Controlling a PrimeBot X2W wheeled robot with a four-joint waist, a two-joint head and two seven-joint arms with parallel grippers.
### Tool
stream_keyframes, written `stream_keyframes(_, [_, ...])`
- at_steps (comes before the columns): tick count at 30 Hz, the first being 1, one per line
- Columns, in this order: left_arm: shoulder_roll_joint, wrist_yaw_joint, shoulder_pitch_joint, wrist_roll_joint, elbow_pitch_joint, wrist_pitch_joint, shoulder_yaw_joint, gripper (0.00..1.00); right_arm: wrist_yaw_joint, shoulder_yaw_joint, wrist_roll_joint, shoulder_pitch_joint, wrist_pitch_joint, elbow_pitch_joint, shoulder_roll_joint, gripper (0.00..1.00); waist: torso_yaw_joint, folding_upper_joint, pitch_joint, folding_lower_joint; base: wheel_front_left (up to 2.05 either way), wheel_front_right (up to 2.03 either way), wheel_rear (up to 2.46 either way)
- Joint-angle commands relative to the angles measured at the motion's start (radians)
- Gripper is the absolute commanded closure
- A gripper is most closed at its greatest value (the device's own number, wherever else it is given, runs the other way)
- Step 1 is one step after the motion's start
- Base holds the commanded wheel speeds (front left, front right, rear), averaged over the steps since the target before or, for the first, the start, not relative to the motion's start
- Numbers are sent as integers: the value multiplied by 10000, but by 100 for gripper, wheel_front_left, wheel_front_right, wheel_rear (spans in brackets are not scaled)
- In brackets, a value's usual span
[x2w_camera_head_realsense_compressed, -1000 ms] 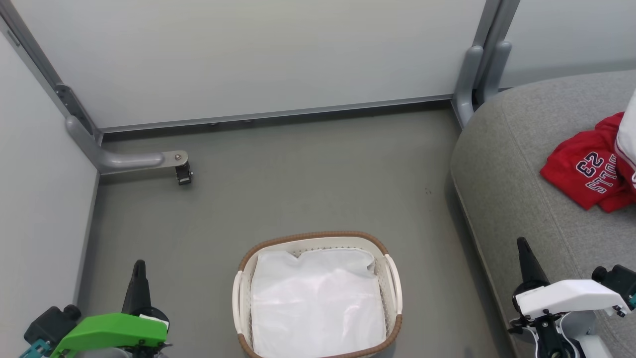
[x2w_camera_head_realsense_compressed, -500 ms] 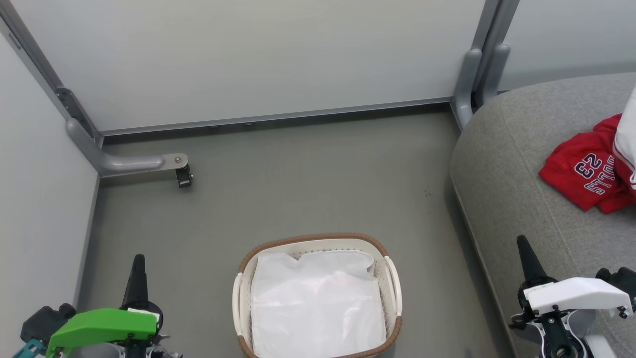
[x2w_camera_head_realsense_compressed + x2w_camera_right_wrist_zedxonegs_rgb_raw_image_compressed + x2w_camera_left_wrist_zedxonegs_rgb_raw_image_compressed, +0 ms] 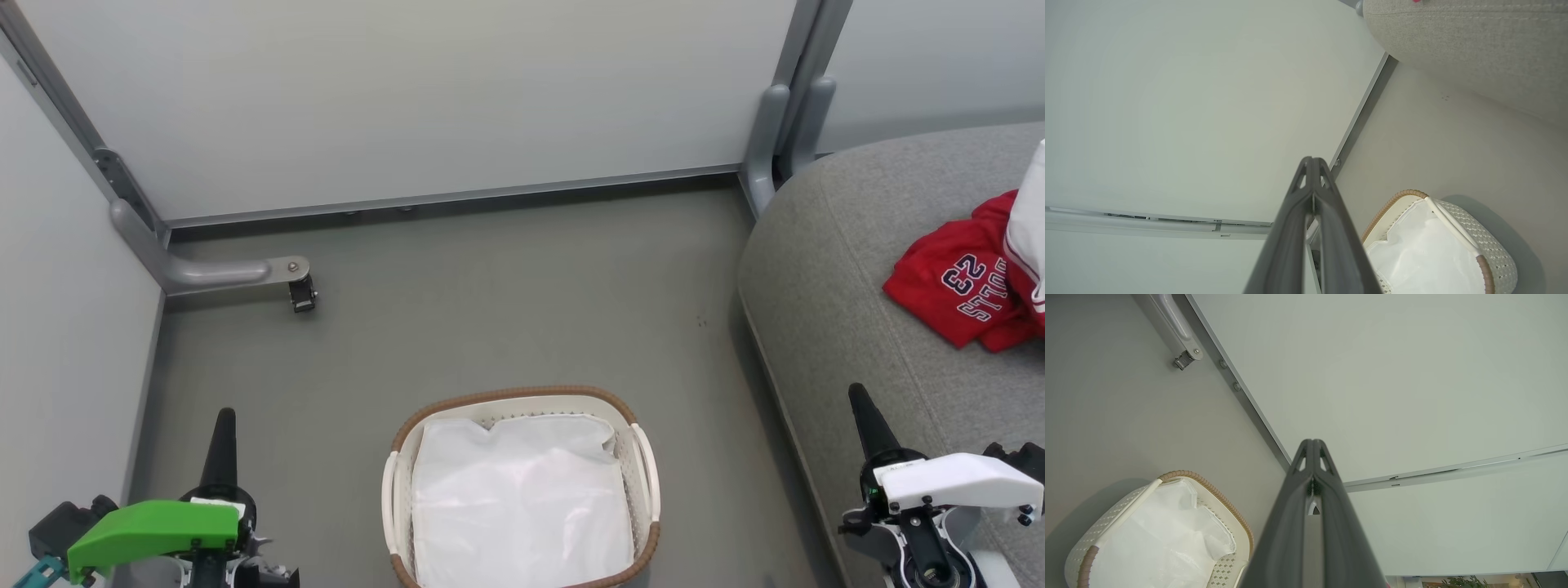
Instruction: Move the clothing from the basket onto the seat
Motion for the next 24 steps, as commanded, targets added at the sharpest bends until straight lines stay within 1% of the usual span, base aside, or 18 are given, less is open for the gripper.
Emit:
stream_keyframes(1, [62, -30, -247, -289, -90, 68, 33, 100, -6, -59, 260, -157, 91, -113, -60, 100, -1, 0, -9, 0, 0, 0, 0])
stream_keyframes(24, [72, -82, -431, -2155, -158, 561, 197, 100, -6, -151, 2072, -185, 565, -245, -71, 100, -21, 0, -137, 0, 0, 0, 0])
